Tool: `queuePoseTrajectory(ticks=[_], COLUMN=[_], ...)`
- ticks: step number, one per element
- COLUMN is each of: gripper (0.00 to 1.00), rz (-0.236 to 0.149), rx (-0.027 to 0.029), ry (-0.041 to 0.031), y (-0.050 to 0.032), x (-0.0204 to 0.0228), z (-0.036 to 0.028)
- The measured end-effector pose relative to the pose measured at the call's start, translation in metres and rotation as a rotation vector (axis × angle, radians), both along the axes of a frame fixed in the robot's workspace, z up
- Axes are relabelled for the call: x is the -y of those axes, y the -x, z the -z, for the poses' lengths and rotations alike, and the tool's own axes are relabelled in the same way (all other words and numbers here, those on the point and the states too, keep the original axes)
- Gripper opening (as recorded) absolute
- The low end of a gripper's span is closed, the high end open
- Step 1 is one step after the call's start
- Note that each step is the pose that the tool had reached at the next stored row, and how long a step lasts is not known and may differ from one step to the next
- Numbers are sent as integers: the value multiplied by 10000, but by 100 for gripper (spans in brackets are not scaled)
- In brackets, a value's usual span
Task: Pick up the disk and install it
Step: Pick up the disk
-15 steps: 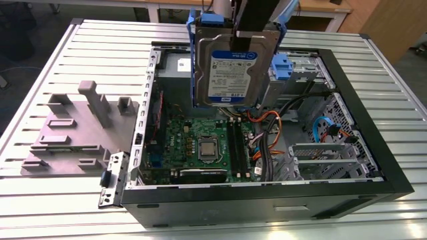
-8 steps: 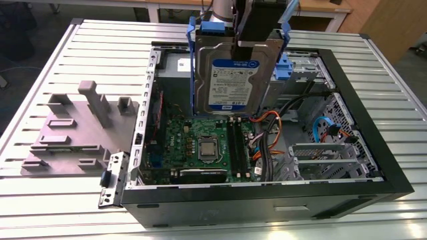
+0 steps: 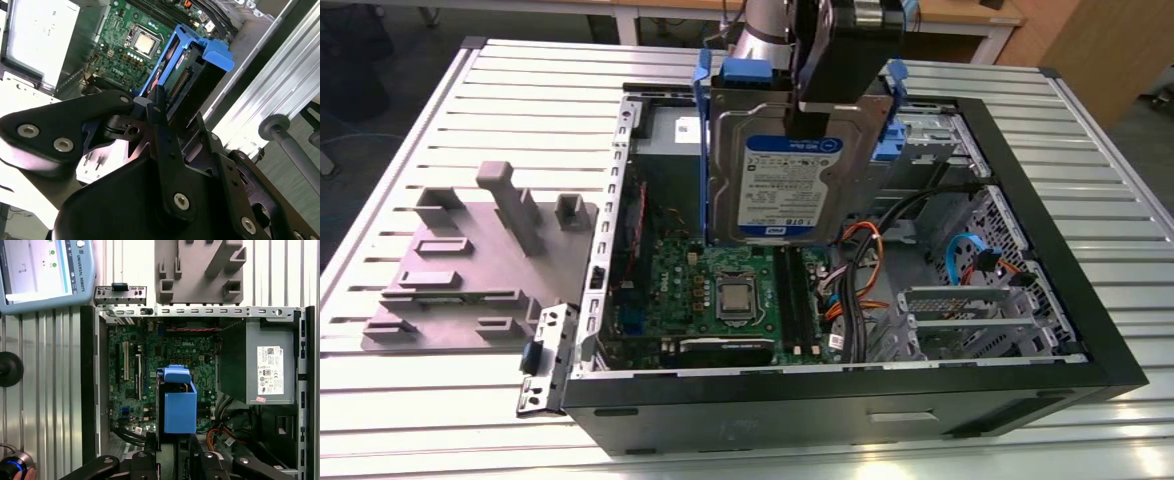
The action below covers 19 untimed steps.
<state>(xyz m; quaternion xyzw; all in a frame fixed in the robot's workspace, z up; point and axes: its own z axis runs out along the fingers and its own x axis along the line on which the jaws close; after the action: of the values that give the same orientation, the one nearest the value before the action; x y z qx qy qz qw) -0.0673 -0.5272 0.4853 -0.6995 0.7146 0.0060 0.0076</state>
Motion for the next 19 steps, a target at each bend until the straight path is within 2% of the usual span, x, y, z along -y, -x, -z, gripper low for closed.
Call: queuePoseTrajectory(ticks=[6, 19], gripper=[35, 35], rz=[1, 0], rx=[0, 0], ry=[1, -24], y=[0, -2], x=[66, 72], z=[1, 1])
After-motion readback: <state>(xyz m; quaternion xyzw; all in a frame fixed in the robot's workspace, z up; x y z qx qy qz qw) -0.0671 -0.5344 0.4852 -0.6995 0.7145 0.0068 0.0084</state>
